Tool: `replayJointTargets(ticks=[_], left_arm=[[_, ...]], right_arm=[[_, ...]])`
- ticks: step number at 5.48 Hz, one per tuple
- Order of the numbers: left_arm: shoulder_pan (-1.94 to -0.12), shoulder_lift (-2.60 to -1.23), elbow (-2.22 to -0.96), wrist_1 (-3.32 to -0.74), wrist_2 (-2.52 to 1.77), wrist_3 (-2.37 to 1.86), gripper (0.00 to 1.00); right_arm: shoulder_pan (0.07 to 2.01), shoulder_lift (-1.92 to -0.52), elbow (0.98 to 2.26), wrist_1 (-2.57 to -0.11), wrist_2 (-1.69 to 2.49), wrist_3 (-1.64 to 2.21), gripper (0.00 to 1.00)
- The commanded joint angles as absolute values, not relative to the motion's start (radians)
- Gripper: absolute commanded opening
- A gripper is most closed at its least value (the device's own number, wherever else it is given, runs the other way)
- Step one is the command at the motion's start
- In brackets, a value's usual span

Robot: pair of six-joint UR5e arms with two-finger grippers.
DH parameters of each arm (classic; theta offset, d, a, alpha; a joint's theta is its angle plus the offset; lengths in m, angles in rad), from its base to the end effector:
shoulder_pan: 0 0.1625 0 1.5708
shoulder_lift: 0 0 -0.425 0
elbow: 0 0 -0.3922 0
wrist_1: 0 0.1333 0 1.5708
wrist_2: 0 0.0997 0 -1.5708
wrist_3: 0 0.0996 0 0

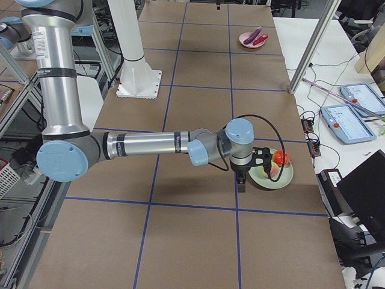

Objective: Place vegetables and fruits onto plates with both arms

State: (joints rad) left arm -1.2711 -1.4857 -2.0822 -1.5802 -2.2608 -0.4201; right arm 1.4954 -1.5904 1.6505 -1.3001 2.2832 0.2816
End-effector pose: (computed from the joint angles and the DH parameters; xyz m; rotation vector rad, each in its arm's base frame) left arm 0.0642 -0.4446 0.4513 0.1522 0.7819 0.0363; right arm 0.0302 -0.5056 0.6028 0.1862 -0.7505 0.0780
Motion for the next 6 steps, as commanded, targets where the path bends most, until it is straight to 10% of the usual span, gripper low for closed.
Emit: replayJointTargets(ticks=[1,6], left_arm=[[-1.337,-1.323,-2.18,-1.536,-2.29,-0.281,1.0],[-1.339,-1.348,-2.095,-1.537,-2.309,-0.279,1.0]], right_arm=[[1.496,-1.752,1.797,-1.339,2.299,0.177,1.0],[1.494,-1.62,1.862,-1.596,2.313,0.125,1.0]])
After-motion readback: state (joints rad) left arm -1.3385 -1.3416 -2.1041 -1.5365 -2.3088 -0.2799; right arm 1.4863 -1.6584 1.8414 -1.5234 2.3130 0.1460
